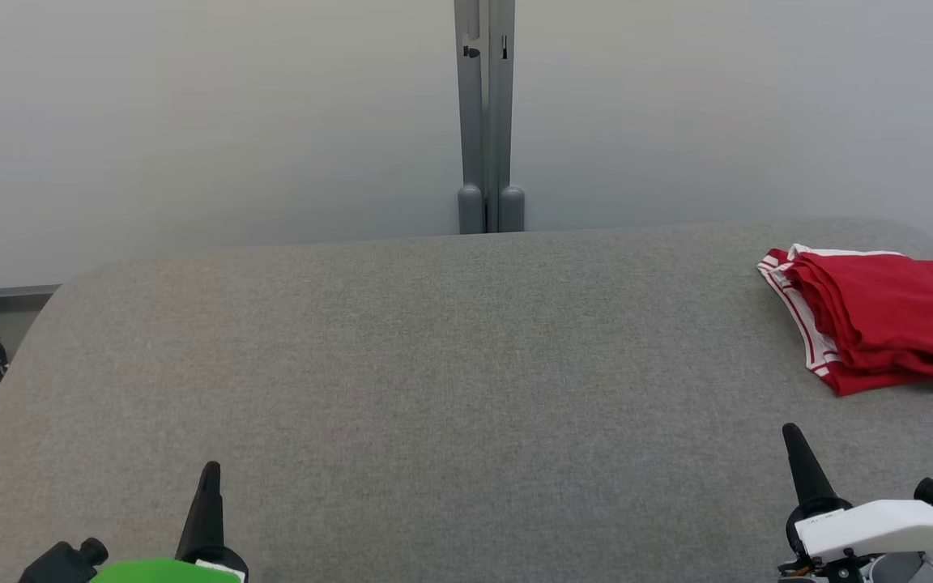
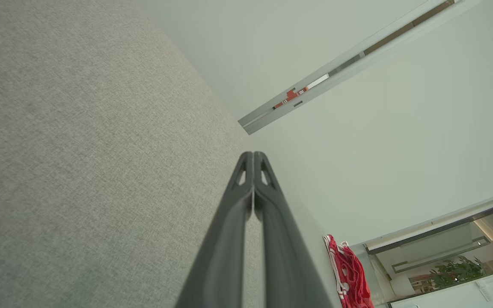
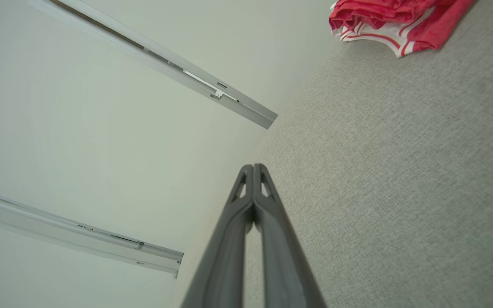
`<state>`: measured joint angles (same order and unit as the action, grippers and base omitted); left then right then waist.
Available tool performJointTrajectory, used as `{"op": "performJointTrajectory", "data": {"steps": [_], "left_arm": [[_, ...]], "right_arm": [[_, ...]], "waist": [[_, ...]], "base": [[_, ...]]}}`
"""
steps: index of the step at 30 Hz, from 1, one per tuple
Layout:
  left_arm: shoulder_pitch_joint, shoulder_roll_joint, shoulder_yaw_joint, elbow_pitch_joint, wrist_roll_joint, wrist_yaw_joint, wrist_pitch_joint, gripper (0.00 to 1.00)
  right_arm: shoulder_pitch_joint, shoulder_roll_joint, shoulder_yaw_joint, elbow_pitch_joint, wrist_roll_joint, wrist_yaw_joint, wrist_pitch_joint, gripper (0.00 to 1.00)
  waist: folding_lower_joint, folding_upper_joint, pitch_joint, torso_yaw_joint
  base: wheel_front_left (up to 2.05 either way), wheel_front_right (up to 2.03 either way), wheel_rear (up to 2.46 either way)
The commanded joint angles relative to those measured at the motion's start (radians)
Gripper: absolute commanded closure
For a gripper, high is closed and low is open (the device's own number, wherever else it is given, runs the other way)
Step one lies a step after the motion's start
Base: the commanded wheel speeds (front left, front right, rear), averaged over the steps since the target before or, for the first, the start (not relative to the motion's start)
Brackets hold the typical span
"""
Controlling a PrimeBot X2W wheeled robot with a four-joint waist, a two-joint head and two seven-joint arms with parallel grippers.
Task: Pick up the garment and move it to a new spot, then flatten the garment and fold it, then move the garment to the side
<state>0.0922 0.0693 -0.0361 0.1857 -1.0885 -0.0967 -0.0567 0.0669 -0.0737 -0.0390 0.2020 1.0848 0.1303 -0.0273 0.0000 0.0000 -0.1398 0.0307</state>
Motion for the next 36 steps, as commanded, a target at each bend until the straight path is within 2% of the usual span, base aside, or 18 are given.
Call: {"op": "performJointTrajectory", "data": {"steps": [1,36], "left_arm": [[-0.036,0.006,0.008,-0.005,-0.030,-0.007,0.006,1.00],[-0.142,0.004,0.080,0.033,-0.344,-0.026,0.094,1.00]], "right_arm": [[-0.031,0.000,-0.007,-0.005,0.027,0.001,0.006,1.00],[-0.125,0.014,-0.050,0.025,0.332,0.001,0.090,1.00]], "waist": [[0.0000,0.0000,0.004,-0.001],[0.0000,0.0000,0.079,-0.017]], "base": [[0.00,0.00,0.00],[0.00,0.00,0.00]]}}
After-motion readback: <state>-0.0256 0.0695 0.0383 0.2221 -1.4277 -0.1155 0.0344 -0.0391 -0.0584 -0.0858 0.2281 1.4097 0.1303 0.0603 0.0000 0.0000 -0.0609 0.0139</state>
